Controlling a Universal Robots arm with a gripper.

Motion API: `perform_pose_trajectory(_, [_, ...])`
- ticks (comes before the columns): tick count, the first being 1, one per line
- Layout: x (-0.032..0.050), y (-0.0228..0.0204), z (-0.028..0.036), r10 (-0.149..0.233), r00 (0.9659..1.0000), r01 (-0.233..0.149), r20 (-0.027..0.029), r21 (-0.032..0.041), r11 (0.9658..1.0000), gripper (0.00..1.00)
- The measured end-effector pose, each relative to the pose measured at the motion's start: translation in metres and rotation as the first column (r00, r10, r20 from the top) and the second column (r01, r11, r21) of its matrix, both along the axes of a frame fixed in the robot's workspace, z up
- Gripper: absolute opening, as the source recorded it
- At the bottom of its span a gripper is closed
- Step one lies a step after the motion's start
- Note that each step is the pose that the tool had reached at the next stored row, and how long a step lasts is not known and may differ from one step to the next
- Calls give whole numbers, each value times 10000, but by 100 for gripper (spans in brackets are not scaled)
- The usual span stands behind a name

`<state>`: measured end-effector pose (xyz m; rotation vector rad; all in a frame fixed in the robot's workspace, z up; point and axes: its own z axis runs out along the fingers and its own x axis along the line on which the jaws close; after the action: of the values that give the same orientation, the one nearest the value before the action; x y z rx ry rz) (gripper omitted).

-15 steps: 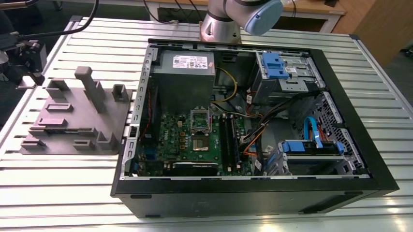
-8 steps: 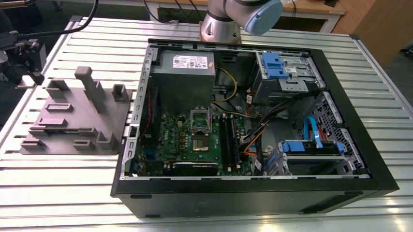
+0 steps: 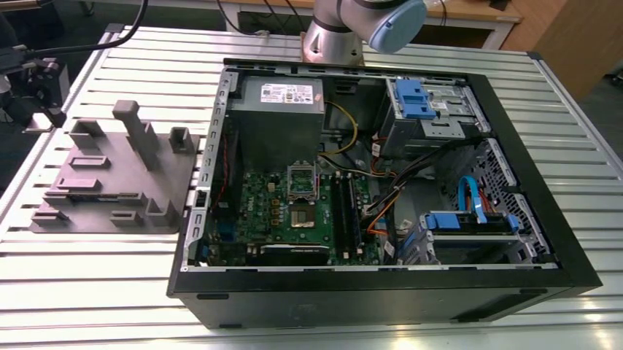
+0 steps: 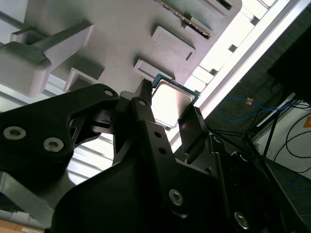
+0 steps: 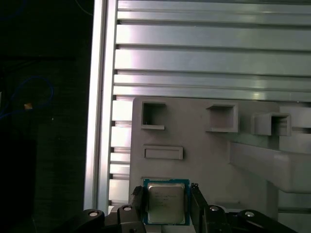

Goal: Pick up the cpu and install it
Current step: 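Pick up the cpu and move it towards the insertion slot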

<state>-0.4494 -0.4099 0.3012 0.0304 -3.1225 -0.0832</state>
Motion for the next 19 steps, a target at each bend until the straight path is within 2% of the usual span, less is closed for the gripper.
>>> perform_pose_trajectory(19, [0, 0, 37, 0, 10000, 0, 1, 0, 10000, 47])
